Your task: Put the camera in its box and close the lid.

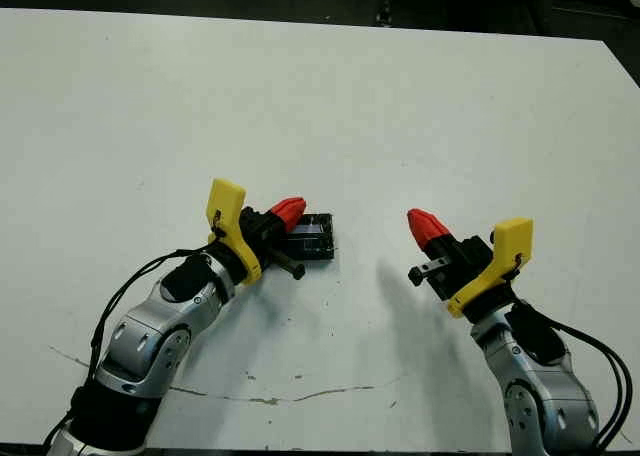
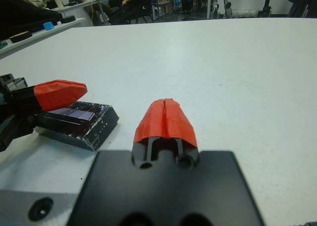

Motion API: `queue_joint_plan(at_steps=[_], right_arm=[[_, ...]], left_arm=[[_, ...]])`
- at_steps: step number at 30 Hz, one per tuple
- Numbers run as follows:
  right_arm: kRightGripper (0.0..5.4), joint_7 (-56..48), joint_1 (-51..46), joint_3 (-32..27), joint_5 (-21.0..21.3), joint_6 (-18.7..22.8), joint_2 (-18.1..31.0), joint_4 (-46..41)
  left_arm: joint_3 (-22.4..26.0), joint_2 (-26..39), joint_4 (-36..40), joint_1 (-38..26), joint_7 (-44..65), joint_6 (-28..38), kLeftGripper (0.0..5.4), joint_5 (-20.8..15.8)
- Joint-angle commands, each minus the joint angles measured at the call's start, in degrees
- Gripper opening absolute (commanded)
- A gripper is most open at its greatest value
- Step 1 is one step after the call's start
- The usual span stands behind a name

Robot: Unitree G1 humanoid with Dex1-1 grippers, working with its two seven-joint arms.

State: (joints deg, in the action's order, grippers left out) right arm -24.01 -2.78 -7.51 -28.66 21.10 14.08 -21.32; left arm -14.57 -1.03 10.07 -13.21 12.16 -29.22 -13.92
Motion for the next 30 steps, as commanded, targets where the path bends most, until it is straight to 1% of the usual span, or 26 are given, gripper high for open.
queue_joint_plan(at_steps=[1,9,13,15,16,18,19,23,26,28,30], right_arm=[[0.00,0.38,-0.41,-0.12,0.61,0.43,0.83,0.34],[0.00,0.53,-0.58,0.09,1.01,0.63,0.95,0.05],[0.00,0.33,-0.65,0.16,1.15,0.06,0.83,0.16],[0.00,0.46,-0.68,0.08,1.01,0.14,0.75,-0.08],[0.00,0.55,-0.67,-0.17,0.47,0.25,0.43,-0.13],[0.00,0.95,-0.51,-0.69,-0.36,0.12,-0.26,-0.26],[0.00,1.31,-0.30,-0.94,-0.50,-0.06,-0.47,-0.40],[0.00,3.17,1.27,-2.33,-1.44,-0.72,-1.78,-0.79],[0.00,6.84,2.09,-3.13,-2.31,0.92,-3.10,-2.58],[0.00,8.97,2.28,-3.18,-1.81,0.29,-4.14,-3.33],[0.00,10.16,2.33,-3.00,-0.98,-0.86,-4.74,-3.37]], left_arm=[[-1.46,1.10,-3.88,5.23,-0.44,-6.53,0.02,0.83],[-0.43,1.23,-5.61,4.35,0.54,-9.23,0.02,-0.35],[0.66,1.66,-4.14,3.44,0.34,-10.18,0.02,-0.88],[1.21,2.54,-2.45,3.67,1.53,-6.68,0.02,-0.87],[1.15,3.38,-1.61,3.97,2.24,-2.84,0.02,0.18],[0.96,5.46,-0.38,4.55,1.99,7.53,0.02,4.81],[2.09,5.58,0.09,4.86,1.81,11.70,0.02,5.52],[8.51,5.20,0.94,5.28,0.83,24.31,0.02,5.32],[12.89,5.76,1.59,5.58,-0.51,31.83,0.02,5.73],[15.80,5.68,2.64,5.92,-2.10,34.86,0.02,5.56],[17.90,5.48,3.58,6.47,-3.54,36.37,0.02,5.46]])
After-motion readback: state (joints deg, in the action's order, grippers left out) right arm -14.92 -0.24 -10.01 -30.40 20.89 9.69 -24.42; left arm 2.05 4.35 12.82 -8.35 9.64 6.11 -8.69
